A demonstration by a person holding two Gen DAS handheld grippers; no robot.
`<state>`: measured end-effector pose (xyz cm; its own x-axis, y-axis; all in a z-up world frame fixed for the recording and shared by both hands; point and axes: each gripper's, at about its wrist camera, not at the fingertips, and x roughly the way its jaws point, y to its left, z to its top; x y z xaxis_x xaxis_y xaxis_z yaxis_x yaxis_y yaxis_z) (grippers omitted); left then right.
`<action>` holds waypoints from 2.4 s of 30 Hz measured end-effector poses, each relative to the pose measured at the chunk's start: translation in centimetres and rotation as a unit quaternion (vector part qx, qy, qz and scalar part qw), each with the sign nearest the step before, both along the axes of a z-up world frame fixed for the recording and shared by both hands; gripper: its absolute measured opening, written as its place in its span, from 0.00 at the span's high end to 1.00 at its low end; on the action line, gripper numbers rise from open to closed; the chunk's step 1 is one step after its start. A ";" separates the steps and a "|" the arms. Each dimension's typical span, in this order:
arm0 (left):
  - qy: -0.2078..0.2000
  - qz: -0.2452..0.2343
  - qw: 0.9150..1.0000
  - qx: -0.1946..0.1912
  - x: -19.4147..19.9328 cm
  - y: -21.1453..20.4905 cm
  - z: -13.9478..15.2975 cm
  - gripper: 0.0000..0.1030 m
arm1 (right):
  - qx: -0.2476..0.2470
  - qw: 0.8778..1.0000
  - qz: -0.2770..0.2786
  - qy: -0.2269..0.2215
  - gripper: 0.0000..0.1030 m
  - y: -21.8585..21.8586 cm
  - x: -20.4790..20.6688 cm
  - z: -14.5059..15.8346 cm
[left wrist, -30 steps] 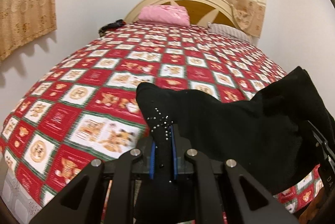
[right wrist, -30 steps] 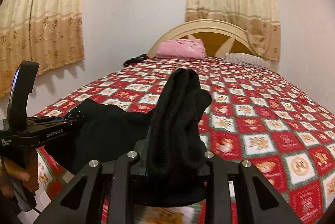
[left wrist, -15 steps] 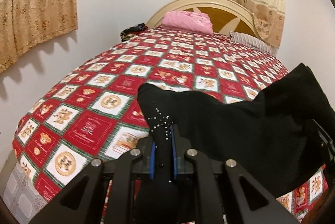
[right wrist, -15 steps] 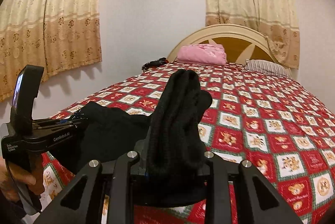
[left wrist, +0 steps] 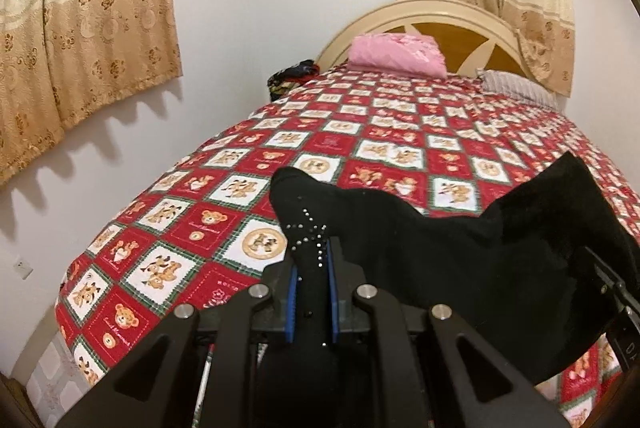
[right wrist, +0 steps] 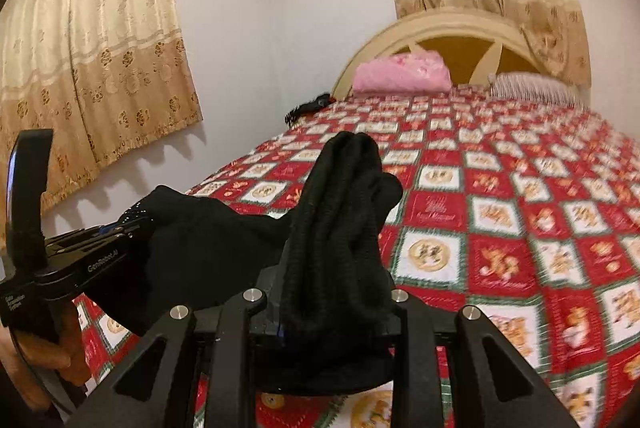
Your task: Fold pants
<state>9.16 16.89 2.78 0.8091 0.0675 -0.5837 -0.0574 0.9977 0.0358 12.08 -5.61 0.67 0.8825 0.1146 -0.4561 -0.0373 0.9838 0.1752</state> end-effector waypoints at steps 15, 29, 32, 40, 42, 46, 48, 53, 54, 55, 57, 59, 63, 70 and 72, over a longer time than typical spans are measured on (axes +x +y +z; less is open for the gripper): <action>0.123 0.015 0.991 -0.044 4.5 2.8 -7.4 0.84 | -0.010 0.995 -0.018 0.103 0.73 -1.5 5.1 -6.5; 0.136 0.035 0.990 -0.024 3.6 3.8 -9.2 0.42 | -0.036 0.985 -0.015 0.165 0.72 -1.6 6.3 -8.2; 0.120 0.032 0.992 0.016 3.4 2.8 -9.3 0.42 | -0.045 0.985 -0.018 0.165 0.71 -1.3 6.4 -8.3; 0.115 0.039 0.992 0.013 3.5 3.2 -9.3 0.42 | -0.052 0.983 -0.017 0.173 0.65 -1.3 6.5 -8.4; 0.115 0.039 0.992 0.019 3.4 2.9 -9.3 0.42 | -0.057 0.983 -0.019 0.175 0.62 -1.3 6.4 -8.4; 0.113 0.037 0.993 0.029 3.3 2.6 -9.4 0.42 | -0.054 0.981 -0.040 0.184 0.38 -2.0 6.7 -8.5; 0.113 0.036 0.993 0.025 3.3 2.7 -9.5 0.42 | -0.030 0.980 -0.046 0.189 0.31 -3.0 6.7 -8.7; 0.111 0.035 0.993 0.014 3.2 3.0 -9.5 0.41 | 0.039 0.983 -0.040 0.176 0.31 -4.8 3.9 -8.5; 0.112 0.037 0.993 0.011 3.2 3.1 -9.6 0.39 | 0.042 0.983 -0.041 0.173 0.31 -4.9 3.3 -8.4; 0.112 0.040 0.993 0.009 3.2 3.2 -9.6 0.36 | 0.044 0.984 -0.042 0.170 0.31 -5.0 2.6 -8.3; 0.112 0.043 0.993 0.003 3.2 3.4 -9.6 0.35 | 0.046 0.984 -0.045 0.164 0.31 -5.3 1.5 -7.9; 0.111 0.043 0.993 0.005 3.2 3.3 -9.6 0.35 | 0.028 0.988 -0.059 0.141 0.31 -5.2 0.5 -6.7; 0.109 0.044 0.993 0.015 3.1 3.0 -9.6 0.35 | -0.078 0.995 -0.035 0.053 0.75 -2.1 -0.1 -2.9; 0.108 0.044 0.993 0.012 3.1 3.1 -9.6 0.34 | -0.060 0.985 0.005 0.159 0.75 -0.6 4.6 -6.3; 0.108 0.046 0.993 0.006 3.0 3.4 -9.5 0.31 | -0.047 0.987 0.008 0.154 0.75 -1.1 4.1 -7.4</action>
<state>12.13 20.24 -6.76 0.6549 0.1441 -0.7418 -0.1389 0.9879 0.0692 16.20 -6.71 -6.72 0.6993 0.0721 -0.7112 -0.0129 0.9960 0.0883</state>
